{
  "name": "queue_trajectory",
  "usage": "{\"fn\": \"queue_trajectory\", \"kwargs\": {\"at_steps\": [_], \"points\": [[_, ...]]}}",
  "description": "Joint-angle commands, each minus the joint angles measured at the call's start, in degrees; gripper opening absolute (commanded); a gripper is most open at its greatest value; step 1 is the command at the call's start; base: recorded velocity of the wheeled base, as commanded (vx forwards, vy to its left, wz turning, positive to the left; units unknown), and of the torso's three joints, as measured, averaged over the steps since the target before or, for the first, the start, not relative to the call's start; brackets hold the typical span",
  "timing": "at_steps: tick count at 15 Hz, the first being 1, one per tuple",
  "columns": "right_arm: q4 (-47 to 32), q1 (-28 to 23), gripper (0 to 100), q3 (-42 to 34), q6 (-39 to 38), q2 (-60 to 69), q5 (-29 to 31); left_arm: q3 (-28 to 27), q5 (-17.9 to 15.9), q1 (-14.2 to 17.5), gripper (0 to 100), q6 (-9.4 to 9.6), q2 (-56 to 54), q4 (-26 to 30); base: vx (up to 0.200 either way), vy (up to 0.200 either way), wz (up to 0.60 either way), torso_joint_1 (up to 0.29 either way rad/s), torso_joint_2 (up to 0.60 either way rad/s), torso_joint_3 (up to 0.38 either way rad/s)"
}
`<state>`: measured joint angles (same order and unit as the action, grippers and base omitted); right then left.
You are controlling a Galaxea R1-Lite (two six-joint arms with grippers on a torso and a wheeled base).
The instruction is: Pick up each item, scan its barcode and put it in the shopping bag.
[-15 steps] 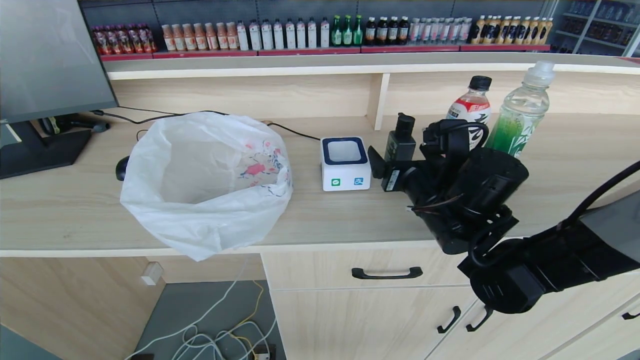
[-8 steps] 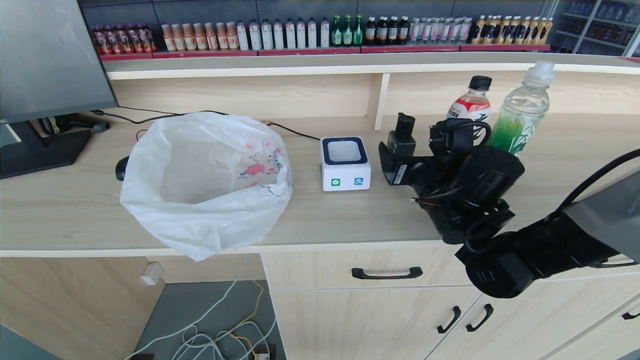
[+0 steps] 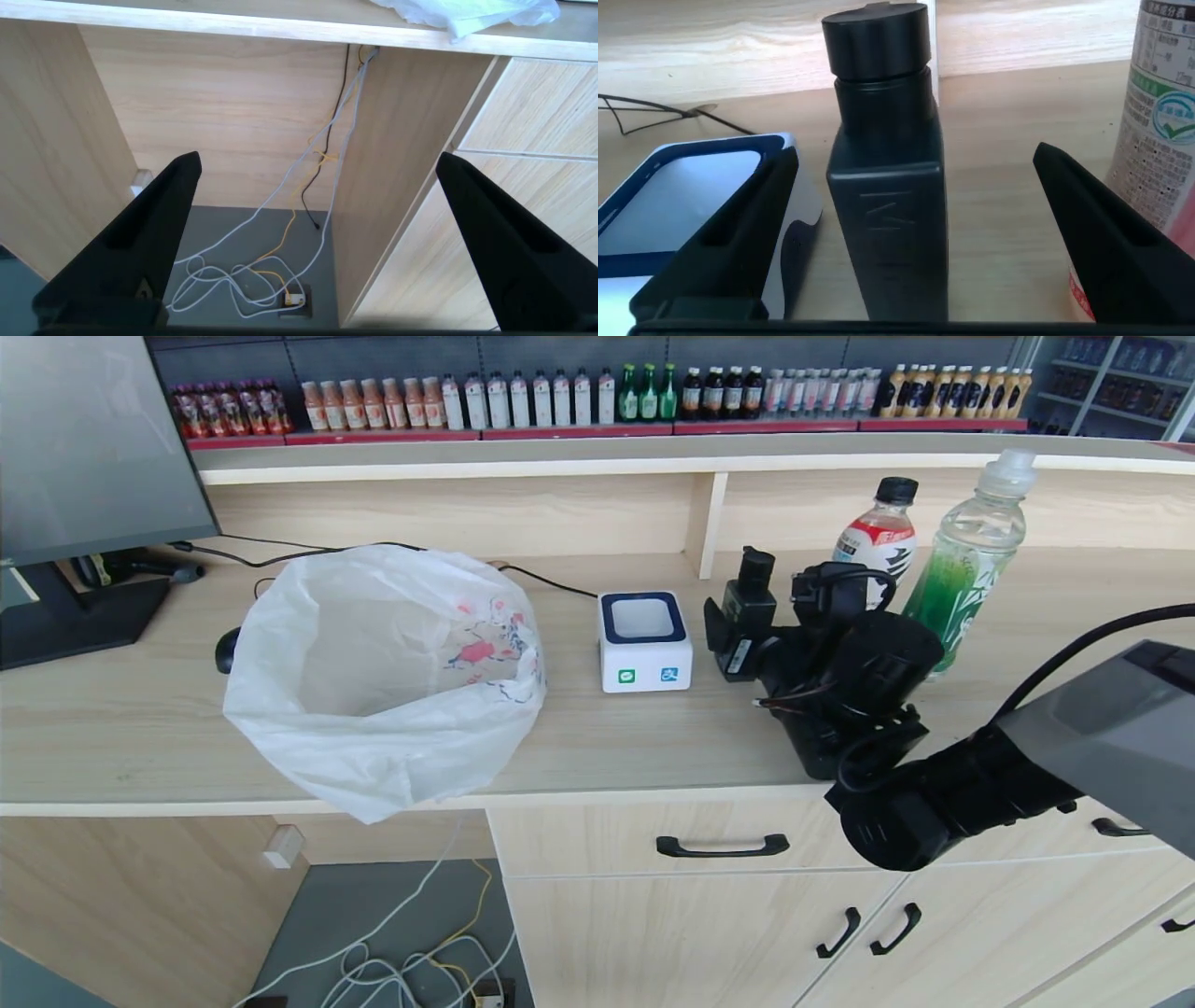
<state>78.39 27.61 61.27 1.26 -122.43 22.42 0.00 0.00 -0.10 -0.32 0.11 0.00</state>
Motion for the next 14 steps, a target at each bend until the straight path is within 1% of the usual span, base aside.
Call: {"fn": "queue_trajectory", "kwargs": {"at_steps": [1,11,14], "points": [[0.54,-0.19,100,2.63,-0.29,-2.37,-0.01,0.00,0.00,0.01,100,-0.03,-0.02,0.00,0.000,0.000,0.00,0.000,0.00,0.000],[0.63,-1.60,100,5.35,-1.08,-4.40,-0.18,0.00,0.00,0.01,100,-0.03,-0.02,0.00,0.000,0.000,0.00,0.000,0.00,0.000],[0.54,-1.51,100,5.35,-2.93,-5.01,-0.45,0.00,-0.09,0.01,100,-0.03,-0.02,0.00,0.000,0.000,0.00,0.000,0.00,0.000]]}}
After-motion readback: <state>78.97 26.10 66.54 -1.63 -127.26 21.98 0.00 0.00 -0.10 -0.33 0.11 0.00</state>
